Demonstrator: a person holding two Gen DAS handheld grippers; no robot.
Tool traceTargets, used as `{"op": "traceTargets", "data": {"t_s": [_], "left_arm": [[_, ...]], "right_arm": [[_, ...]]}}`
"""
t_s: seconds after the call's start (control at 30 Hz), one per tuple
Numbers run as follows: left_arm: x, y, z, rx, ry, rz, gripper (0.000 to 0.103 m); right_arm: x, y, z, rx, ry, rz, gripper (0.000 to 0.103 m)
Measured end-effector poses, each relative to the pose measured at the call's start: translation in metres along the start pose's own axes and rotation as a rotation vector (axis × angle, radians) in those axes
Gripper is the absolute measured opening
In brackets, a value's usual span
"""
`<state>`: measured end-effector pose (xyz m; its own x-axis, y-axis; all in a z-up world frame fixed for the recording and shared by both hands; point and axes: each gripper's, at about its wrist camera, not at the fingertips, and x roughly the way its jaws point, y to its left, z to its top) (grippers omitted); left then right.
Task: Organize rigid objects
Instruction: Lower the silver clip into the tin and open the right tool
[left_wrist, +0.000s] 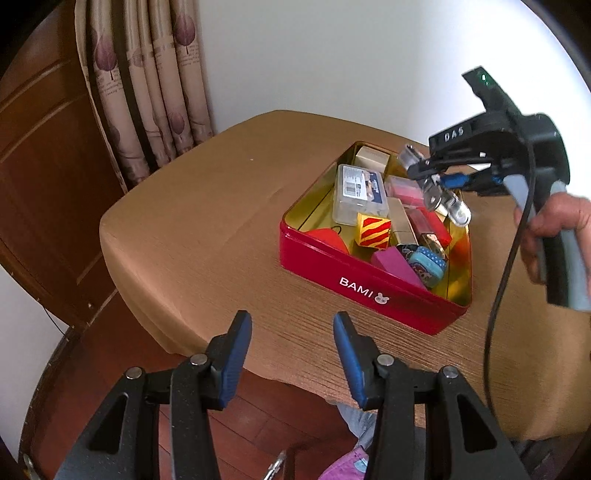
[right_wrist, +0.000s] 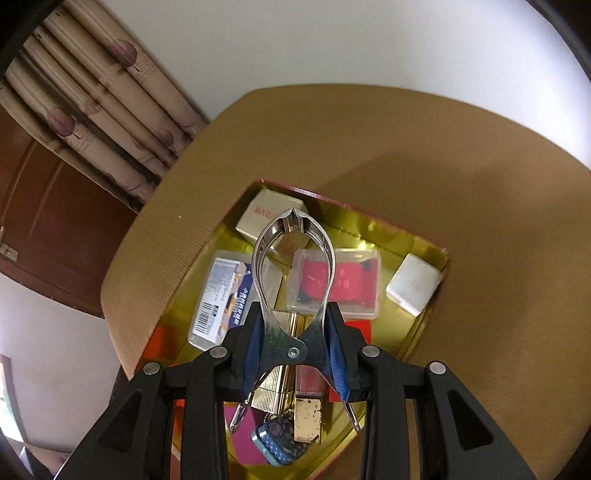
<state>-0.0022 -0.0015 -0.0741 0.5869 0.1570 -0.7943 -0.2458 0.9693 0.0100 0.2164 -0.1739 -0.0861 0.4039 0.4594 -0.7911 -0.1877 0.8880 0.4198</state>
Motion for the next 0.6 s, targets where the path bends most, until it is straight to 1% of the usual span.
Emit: {"op": "traceTargets", "data": {"t_s": [0.13, 0.27, 0.3, 0.33, 0.37, 0.4, 0.47, 0.5, 0.53, 0.57, 0.6], "left_arm": [[0.001, 0.002, 0.0, -0.011, 0.003, -0.003, 0.047], [0.003, -0.002, 0.0, 0.005, 0.005, 0.007, 0.047], [0.003, -0.003, -0.001, 0.009, 0.006, 0.01, 0.047], [0.002, -0.004, -0.001, 0.013, 0.003, 0.015, 0.047], [0.002, -0.005, -0.001, 0.015, 0.0, 0.015, 0.047], [0.001, -0.005, -0.001, 0.016, -0.002, 0.012, 0.047], [-0.001, -0.006, -0.002, 0.015, -0.009, -0.004, 0.047], [-0.003, -0.008, -0.002, 0.017, -0.015, -0.009, 0.047], [-0.005, -0.009, -0.003, 0.019, -0.022, -0.01, 0.047], [-0.007, -0.01, -0.003, 0.027, -0.032, -0.013, 0.047], [-0.01, -0.013, -0.004, 0.037, -0.043, -0.018, 0.047]], "right_arm": [[0.012, 0.002, 0.002, 0.014, 0.002, -0.016, 0.031], [0.027, 0.019, 0.008, 0.009, -0.01, -0.051, 0.035], [0.026, 0.017, 0.007, 0.017, -0.02, -0.048, 0.042], [0.02, 0.016, 0.007, 0.02, -0.041, -0.036, 0.053], [0.01, 0.016, 0.005, 0.016, -0.073, -0.016, 0.057], [-0.002, 0.015, 0.001, 0.006, -0.109, -0.022, 0.06], [-0.025, 0.015, -0.008, -0.028, -0.184, -0.052, 0.06], [-0.04, 0.016, -0.018, -0.043, -0.235, -0.068, 0.065], [-0.057, 0.016, -0.034, -0.054, -0.294, -0.098, 0.077], [-0.073, 0.017, -0.052, -0.071, -0.351, -0.139, 0.082], [-0.081, 0.018, -0.063, -0.087, -0.389, -0.173, 0.09]]}}
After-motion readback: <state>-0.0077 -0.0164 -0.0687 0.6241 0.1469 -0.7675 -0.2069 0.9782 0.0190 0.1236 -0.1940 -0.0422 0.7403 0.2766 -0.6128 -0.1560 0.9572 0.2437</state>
